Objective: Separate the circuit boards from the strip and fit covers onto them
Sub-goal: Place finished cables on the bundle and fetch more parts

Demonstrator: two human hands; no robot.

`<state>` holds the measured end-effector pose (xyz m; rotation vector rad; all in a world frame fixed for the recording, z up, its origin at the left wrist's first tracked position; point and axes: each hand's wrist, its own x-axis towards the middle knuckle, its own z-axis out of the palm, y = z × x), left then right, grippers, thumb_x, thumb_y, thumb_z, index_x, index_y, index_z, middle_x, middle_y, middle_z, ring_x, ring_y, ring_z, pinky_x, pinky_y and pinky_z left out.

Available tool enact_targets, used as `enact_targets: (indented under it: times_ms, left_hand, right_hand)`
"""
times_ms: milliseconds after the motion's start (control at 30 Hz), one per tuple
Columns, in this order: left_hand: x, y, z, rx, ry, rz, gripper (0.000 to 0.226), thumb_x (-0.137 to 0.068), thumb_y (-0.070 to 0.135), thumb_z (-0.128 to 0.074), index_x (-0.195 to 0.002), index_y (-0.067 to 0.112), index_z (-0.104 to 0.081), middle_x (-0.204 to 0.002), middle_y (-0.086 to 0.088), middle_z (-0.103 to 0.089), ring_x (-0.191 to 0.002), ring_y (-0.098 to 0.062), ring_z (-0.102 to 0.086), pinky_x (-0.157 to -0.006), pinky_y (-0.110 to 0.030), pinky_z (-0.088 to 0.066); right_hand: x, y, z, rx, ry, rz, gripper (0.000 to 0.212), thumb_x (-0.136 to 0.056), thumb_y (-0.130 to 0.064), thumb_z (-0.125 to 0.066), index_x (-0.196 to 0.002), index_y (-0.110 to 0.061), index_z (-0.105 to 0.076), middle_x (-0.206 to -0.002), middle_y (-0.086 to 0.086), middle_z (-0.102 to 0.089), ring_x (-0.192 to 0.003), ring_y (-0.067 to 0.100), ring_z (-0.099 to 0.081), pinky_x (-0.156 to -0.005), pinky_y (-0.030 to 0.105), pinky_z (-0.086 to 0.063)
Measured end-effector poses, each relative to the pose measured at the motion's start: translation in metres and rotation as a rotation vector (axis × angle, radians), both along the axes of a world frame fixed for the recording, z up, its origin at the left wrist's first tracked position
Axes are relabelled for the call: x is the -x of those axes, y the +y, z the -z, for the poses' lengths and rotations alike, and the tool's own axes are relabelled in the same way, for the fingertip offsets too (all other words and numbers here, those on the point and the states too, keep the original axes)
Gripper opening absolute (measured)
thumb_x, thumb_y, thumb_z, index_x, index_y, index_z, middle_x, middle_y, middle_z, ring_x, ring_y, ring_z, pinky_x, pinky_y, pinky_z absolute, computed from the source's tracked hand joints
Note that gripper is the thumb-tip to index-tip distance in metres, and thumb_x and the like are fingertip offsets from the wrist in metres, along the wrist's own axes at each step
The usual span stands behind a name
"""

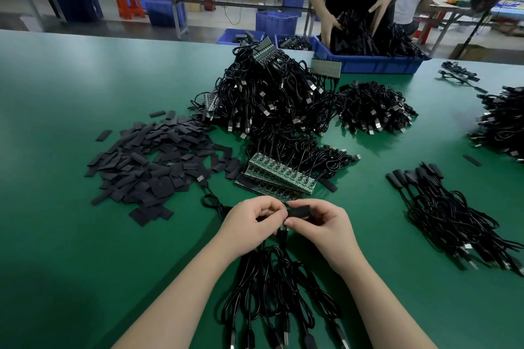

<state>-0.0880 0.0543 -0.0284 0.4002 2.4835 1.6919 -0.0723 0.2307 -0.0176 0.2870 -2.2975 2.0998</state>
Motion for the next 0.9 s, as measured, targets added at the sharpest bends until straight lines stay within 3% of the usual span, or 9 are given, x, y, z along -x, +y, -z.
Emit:
enact_targets:
  times_ms: [100,167,400,500,633,733,900]
  left_hand:
    - [0.001,-0.003,-0.004,-0.064,-0.04,0.038,0.013,-0.083,0.038,-0.057,-0.074,0.035,-0.065,-0.06,0.012,-0.061,-0.06,-0.004,-0.057,-0.066,-0.018,-0.048]
    - [0.002,-0.005,-0.006,-0.068,-0.064,0.054,0.014,-0.083,0.038,-0.057,-0.073,0.035,-0.065,-0.059,0.012,-0.059,-0.059,-0.001,-0.055,-0.064,-0.011,-0.044]
    - [0.002,-0.007,-0.005,-0.094,-0.075,0.073,0.014,-0.092,0.034,-0.06,-0.081,0.035,-0.069,-0.064,0.009,-0.066,-0.066,-0.001,-0.061,-0.07,-0.01,-0.043]
    - [0.002,-0.008,-0.005,-0.092,-0.075,0.067,0.008,-0.095,0.031,-0.06,-0.093,0.033,-0.067,-0.068,0.01,-0.07,-0.071,0.002,-0.063,-0.074,-0.009,-0.042]
    - [0.001,-0.008,-0.004,-0.08,-0.089,0.087,0.012,-0.093,0.027,-0.06,-0.1,0.038,-0.062,-0.085,0.012,-0.072,-0.087,-0.003,-0.067,-0.089,-0.024,-0.048]
    - [0.001,-0.01,-0.004,-0.069,-0.03,0.055,0.021,-0.091,0.019,-0.064,-0.094,0.04,-0.066,-0.09,0.011,-0.072,-0.087,-0.008,-0.066,-0.085,-0.023,-0.052]
    - [0.001,-0.011,-0.003,-0.101,0.036,-0.013,0.032,-0.087,0.017,-0.073,-0.094,0.047,-0.071,-0.09,0.016,-0.072,-0.085,-0.001,-0.067,-0.078,-0.015,-0.051]
  right_hand:
    - [0.001,0.001,0.001,0.0,-0.017,-0.032,0.03,-0.061,-0.029,-0.084,-0.089,-0.04,-0.078,-0.08,0.0,-0.077,-0.07,0.008,-0.068,-0.07,0.02,-0.054]
    - [0.002,0.001,0.001,-0.005,-0.021,-0.049,0.028,-0.062,-0.028,-0.084,-0.087,-0.038,-0.079,-0.08,-0.001,-0.077,-0.07,0.006,-0.068,-0.069,0.018,-0.053]
    - [0.001,0.001,0.002,0.032,0.002,0.021,0.023,-0.061,-0.027,-0.084,-0.082,-0.035,-0.079,-0.078,-0.001,-0.077,-0.069,0.006,-0.07,-0.066,0.016,-0.052]
    - [0.002,0.001,0.001,0.043,0.009,0.058,0.022,-0.061,-0.027,-0.084,-0.081,-0.035,-0.08,-0.078,-0.001,-0.077,-0.07,0.006,-0.07,-0.066,0.015,-0.052]
    - [0.001,0.0,0.001,0.017,0.028,0.06,0.023,-0.061,-0.027,-0.084,-0.08,-0.039,-0.079,-0.079,-0.003,-0.077,-0.07,0.006,-0.071,-0.067,0.015,-0.053]
    - [0.002,0.0,0.003,-0.007,0.032,0.081,0.023,-0.063,-0.024,-0.085,-0.078,-0.039,-0.079,-0.078,-0.004,-0.077,-0.07,0.005,-0.07,-0.067,0.015,-0.053]
    - [0.002,0.0,0.006,-0.014,0.043,0.121,0.021,-0.062,-0.028,-0.085,-0.081,-0.033,-0.078,-0.081,-0.003,-0.077,-0.075,0.012,-0.072,-0.071,0.022,-0.056]
